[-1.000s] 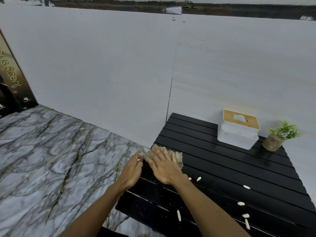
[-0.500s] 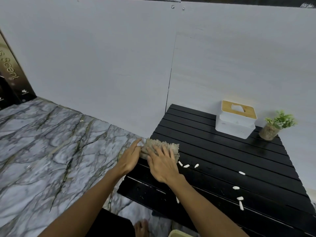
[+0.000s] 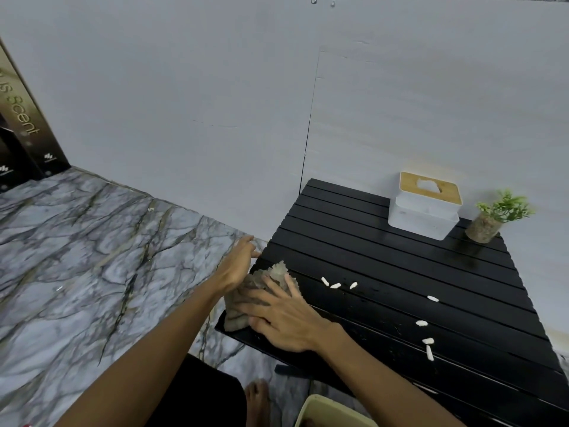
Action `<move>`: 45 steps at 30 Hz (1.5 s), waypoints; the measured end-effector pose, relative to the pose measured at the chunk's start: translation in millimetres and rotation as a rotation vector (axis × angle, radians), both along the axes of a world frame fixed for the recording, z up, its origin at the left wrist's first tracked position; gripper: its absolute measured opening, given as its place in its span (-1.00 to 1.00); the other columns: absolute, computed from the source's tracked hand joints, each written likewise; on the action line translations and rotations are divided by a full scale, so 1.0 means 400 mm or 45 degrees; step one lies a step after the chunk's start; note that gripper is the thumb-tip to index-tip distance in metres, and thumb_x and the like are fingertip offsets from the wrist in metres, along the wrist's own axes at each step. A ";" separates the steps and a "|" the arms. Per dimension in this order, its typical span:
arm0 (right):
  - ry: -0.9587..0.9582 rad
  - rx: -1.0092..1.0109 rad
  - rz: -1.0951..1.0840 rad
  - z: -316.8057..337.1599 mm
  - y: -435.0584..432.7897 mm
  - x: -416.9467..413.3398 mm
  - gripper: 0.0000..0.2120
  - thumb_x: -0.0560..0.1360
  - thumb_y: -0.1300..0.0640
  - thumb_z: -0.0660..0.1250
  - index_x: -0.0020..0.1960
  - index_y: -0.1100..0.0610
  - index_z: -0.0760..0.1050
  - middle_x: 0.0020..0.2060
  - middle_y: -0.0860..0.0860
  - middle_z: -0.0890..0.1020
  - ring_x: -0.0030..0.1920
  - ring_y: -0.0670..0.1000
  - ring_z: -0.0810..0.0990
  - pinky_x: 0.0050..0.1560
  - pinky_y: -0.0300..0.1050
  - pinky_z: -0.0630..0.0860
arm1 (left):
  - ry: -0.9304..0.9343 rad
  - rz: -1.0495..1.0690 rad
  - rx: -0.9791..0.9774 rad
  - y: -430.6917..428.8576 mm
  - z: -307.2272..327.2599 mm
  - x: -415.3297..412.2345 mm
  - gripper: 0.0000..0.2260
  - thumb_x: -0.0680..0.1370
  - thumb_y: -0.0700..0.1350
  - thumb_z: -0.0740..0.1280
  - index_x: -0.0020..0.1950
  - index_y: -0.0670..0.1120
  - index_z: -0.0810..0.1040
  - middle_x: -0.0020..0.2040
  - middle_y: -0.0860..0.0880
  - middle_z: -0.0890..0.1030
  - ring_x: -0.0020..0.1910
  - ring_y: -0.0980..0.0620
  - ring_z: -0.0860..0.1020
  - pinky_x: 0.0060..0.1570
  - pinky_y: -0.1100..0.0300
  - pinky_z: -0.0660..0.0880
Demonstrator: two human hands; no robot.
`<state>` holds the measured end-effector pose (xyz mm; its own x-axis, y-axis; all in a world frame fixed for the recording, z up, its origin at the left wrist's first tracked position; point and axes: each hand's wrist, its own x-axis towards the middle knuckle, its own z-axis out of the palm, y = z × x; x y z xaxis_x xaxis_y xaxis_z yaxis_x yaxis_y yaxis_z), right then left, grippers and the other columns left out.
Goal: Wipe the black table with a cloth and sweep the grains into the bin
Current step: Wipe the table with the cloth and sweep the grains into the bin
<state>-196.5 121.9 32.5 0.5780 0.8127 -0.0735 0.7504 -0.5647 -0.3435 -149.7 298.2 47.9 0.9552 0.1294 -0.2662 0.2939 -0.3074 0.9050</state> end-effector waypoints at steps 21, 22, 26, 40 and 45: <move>-0.099 0.216 -0.006 -0.004 -0.036 -0.006 -0.77 0.61 -0.06 0.27 0.22 -0.15 0.62 0.13 -0.20 0.55 0.16 -0.07 0.41 0.12 -0.03 0.34 | -0.269 -0.320 0.712 0.022 -0.057 -0.056 -0.64 0.65 -0.16 0.11 0.43 0.03 0.43 0.48 0.06 0.35 0.45 0.06 0.26 0.31 0.15 0.11; -0.089 0.224 0.008 -0.003 -0.044 -0.005 -0.78 0.61 -0.05 0.28 0.19 -0.14 0.63 0.11 -0.20 0.56 0.14 -0.08 0.42 0.10 -0.05 0.34 | -0.256 -0.316 0.654 0.023 -0.054 -0.057 -0.64 0.65 -0.16 0.11 0.43 0.01 0.44 0.49 0.05 0.35 0.46 0.07 0.25 0.29 0.24 0.07; -0.036 0.241 0.056 -0.007 -0.095 0.000 -0.81 0.61 -0.02 0.31 0.16 -0.12 0.65 0.09 -0.20 0.55 0.13 -0.13 0.41 0.13 -0.12 0.32 | -0.196 -0.324 0.532 0.036 -0.057 -0.062 -0.65 0.67 -0.11 0.09 0.43 0.02 0.43 0.49 0.05 0.34 0.48 0.08 0.24 0.29 0.28 0.05; -0.191 0.171 0.160 -0.029 -0.038 -0.018 -0.60 0.67 -0.04 0.03 0.43 -0.13 0.45 0.43 -0.10 0.45 0.48 0.05 0.29 0.49 0.17 0.22 | -0.088 -0.295 0.400 0.041 -0.056 -0.055 -0.63 0.67 0.07 0.00 0.39 0.12 0.46 0.45 0.10 0.39 0.44 0.08 0.31 0.42 0.09 0.17; -0.200 0.139 0.181 -0.015 -0.110 -0.014 -0.62 0.67 -0.08 0.05 0.41 -0.17 0.47 0.37 -0.16 0.47 0.44 -0.01 0.35 0.43 0.14 0.31 | -0.123 -0.289 0.404 0.035 -0.068 -0.068 -0.63 0.66 0.05 0.02 0.43 0.12 0.41 0.48 0.12 0.35 0.47 0.10 0.26 0.47 0.06 0.11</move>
